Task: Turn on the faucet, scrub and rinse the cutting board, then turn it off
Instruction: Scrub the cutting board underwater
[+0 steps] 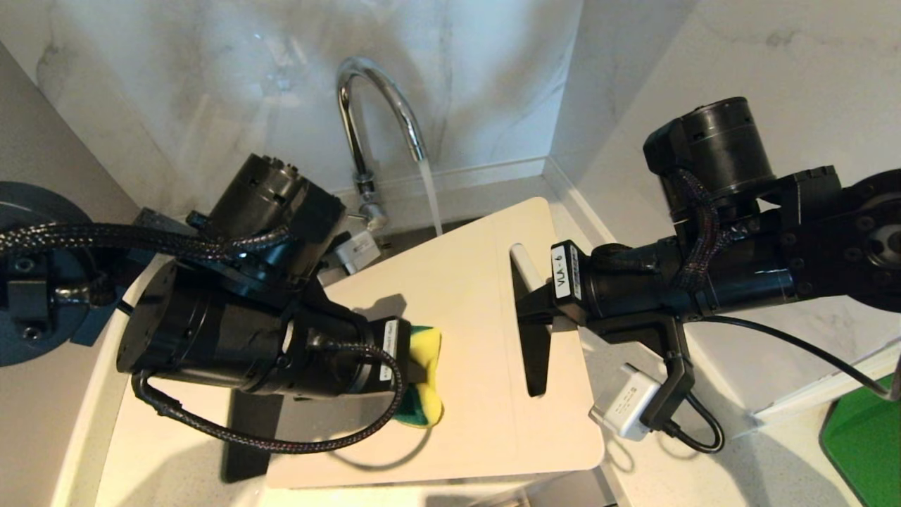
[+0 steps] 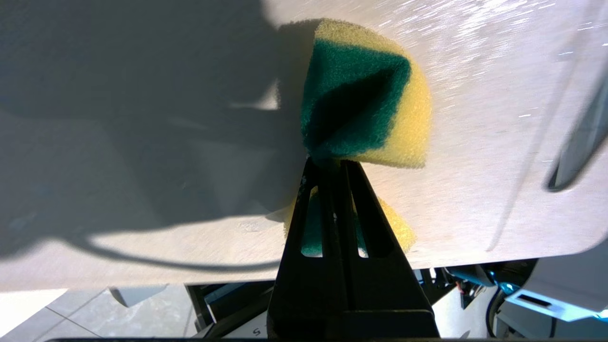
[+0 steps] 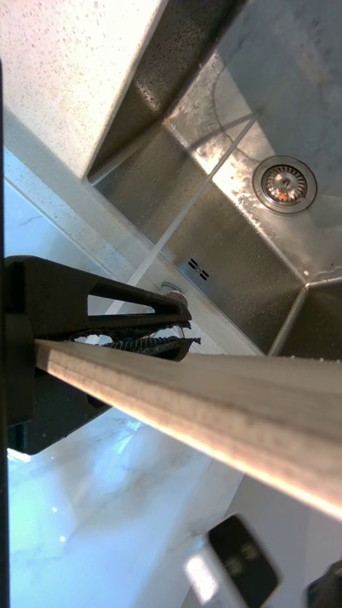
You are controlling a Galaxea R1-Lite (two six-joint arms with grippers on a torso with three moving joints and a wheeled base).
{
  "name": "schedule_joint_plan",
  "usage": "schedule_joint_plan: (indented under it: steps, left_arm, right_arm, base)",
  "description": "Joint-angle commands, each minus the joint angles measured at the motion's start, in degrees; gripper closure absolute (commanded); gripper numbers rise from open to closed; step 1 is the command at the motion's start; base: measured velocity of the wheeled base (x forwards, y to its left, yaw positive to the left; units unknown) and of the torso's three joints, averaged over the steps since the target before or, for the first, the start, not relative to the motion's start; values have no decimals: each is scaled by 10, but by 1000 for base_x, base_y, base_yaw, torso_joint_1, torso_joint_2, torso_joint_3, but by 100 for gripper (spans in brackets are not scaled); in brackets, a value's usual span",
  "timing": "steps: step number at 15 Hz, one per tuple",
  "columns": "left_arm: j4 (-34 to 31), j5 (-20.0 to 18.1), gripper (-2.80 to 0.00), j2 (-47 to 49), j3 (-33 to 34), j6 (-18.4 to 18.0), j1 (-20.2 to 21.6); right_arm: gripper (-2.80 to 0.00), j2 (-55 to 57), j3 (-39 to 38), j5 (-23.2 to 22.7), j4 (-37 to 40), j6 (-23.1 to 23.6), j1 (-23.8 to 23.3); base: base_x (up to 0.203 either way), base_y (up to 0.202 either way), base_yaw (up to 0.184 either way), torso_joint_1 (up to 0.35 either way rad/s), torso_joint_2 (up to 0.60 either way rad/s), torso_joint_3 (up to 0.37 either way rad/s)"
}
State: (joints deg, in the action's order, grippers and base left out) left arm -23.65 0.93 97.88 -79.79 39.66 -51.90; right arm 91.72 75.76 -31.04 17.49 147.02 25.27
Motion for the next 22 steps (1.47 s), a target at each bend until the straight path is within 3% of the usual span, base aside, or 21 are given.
schedule_joint_plan:
  steps: [1, 3, 6, 11, 16, 22]
  left_arm:
    - [20, 0, 0, -19, 51, 6, 13]
    - [40, -5, 0, -27, 88, 6, 41]
    - [73, -43, 0, -32, 148, 1, 106]
    - [126, -76, 0, -48, 237, -35, 187]
    - [136, -102, 0, -100, 311, -61, 231]
    - [155, -135, 0, -138, 384, -138, 340]
  right_arm:
    - [0, -2, -1, -3, 0, 8, 0]
    - [0, -7, -4, -3, 0, 8, 0]
    - [0, -7, -1, -3, 0, 7, 0]
    - [0, -10, -3, -3, 0, 5, -1]
    - [0, -12, 0, -3, 0, 5, -1]
    - [0, -15, -3, -3, 0, 5, -2]
  base:
    - [0, 0, 0, 0, 0, 0]
    - [0, 0, 0, 0, 0, 0]
    - [0, 0, 0, 0, 0, 0]
    - [0, 0, 0, 0, 0, 0]
    - [0, 0, 0, 0, 0, 0]
    - [0, 0, 0, 0, 0, 0]
